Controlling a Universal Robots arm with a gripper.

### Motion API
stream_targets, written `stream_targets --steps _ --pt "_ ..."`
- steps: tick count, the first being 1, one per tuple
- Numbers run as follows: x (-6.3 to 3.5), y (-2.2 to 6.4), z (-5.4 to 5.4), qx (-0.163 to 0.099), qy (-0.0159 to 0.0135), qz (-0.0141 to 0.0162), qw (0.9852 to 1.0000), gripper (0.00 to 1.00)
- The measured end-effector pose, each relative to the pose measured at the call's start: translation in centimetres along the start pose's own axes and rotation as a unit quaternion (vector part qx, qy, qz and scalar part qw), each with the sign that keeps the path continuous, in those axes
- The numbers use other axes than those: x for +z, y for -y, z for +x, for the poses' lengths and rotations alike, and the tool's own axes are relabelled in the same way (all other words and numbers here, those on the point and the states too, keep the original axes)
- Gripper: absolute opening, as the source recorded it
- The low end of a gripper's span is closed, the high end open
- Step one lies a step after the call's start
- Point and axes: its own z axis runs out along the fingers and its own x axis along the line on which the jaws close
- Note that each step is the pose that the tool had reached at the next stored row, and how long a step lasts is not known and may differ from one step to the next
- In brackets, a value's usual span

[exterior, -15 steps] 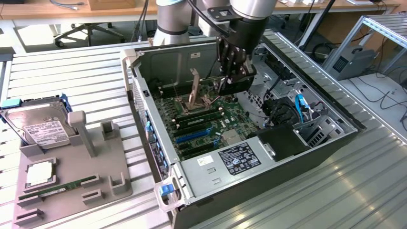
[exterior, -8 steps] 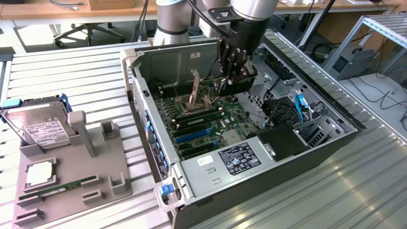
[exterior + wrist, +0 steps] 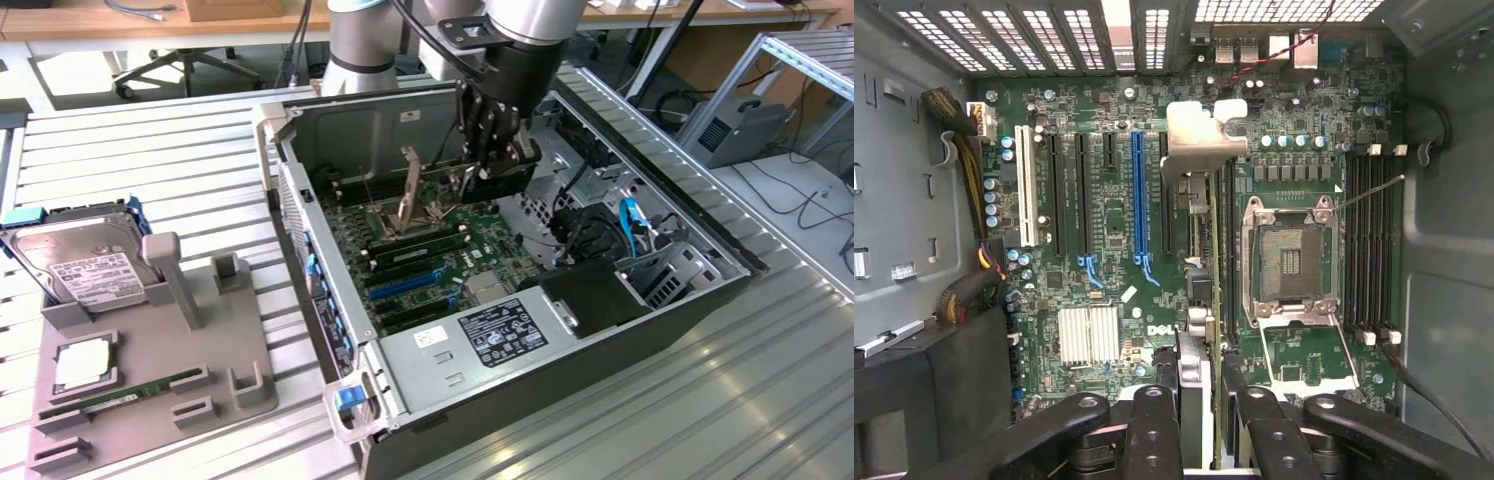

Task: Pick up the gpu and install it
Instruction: 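Insert the gpu into the slot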

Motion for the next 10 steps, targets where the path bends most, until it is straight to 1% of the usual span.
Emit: stream_targets --steps 10 --pt "0.0 0.01 0.27 0.0 -0.0001 0.0 1.0 0.27"
